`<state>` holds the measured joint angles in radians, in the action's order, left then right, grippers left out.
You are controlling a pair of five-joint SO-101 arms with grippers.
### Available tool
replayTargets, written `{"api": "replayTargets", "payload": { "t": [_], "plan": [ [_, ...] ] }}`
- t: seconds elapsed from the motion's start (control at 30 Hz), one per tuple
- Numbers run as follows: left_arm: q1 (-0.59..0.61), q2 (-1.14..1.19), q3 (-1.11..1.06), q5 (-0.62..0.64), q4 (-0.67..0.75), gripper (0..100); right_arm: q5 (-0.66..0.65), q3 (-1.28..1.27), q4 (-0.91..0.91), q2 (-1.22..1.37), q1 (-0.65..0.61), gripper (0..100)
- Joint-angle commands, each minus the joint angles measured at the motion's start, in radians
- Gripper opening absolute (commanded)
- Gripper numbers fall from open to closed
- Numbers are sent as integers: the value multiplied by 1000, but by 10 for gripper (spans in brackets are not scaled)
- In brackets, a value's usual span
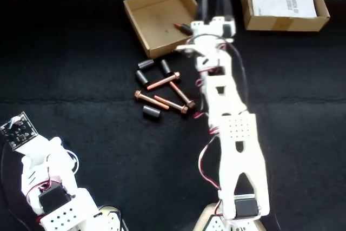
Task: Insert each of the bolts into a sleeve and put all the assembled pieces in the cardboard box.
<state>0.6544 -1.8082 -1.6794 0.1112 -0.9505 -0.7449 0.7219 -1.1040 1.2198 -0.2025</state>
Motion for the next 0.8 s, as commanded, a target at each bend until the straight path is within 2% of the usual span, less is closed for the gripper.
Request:
{"api": "replayTargets", "payload": {
  "t": [0.0, 0.2, 0.57, 0.77],
  "plan": [
    [-8, -1, -16, -3, 18, 9, 68, 50, 113, -225, 56, 166],
    [-8, 1, -16, -3, 18, 9, 206, 42, 578, -516, 91, 166],
    [-8, 1, -16, -3, 3, 9, 566, 47, 1768, -977, 102, 166],
    [-8, 1, -16, -3, -20, 9, 746, 48, 2269, -1184, 105, 166]
  ]
}}
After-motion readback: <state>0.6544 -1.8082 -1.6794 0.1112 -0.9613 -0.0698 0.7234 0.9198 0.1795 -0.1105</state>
